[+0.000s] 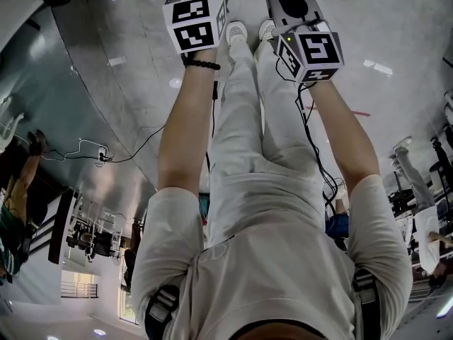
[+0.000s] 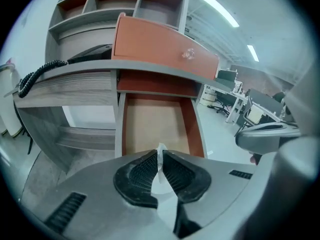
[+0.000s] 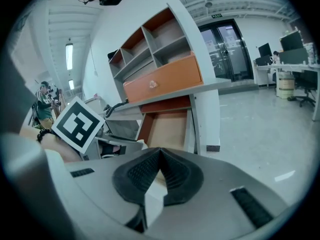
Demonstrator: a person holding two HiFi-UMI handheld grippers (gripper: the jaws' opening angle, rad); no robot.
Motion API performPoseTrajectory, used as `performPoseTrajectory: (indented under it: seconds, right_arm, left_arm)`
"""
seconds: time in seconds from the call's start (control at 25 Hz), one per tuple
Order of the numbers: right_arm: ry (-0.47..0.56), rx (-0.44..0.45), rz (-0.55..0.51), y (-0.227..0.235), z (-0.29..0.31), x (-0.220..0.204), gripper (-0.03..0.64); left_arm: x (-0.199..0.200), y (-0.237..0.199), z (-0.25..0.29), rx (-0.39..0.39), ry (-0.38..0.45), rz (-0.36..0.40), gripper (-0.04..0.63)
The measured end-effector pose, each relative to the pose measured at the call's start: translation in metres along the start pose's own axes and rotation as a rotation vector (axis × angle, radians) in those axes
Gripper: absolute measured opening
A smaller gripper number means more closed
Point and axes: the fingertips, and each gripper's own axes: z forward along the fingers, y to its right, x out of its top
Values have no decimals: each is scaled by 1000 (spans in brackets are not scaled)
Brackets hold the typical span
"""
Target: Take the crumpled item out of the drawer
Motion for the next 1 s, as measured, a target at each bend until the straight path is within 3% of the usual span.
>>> performPoseTrajectory:
  seconds: [0.28, 0.64, 1.0]
  right_arm:
    - [42, -10, -29, -17, -21, 58, 2]
    - [124, -48, -82, -38, -72, 143, 1]
    - [194, -76, -132, -64, -144, 218, 2]
  left_arm:
    - [38, 2, -48, -4, 44, -20, 31]
    - [103, 8, -135, -6, 161, -40, 31]
    - [177, 15, -242, -24, 298, 37, 31]
